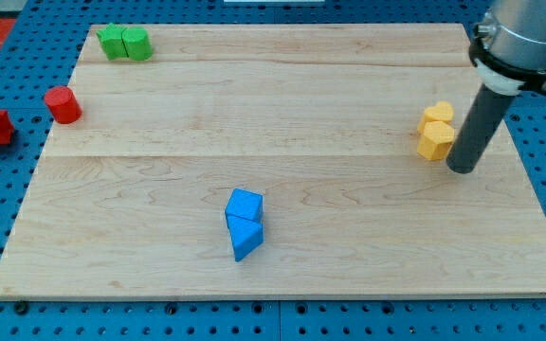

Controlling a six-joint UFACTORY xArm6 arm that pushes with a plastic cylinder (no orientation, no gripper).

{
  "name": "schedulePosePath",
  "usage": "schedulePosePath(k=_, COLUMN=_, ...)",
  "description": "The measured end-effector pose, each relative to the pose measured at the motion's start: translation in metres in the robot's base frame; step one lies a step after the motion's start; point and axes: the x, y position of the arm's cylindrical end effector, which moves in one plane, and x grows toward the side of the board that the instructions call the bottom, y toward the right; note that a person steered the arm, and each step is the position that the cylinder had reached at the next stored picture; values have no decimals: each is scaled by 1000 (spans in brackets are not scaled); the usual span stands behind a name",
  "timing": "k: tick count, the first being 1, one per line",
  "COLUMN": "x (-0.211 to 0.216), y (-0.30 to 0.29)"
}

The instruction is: Separate the yellow heart to the yellow hexagon

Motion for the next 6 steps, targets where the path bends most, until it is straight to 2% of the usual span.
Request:
schedulePosePath(k=1, x=-25, y=38)
schedulePosePath(k=2, x=-57, y=41)
schedulePosePath(k=4, x=-54, y=-14)
schedulePosePath(k=6, x=-3, y=-9)
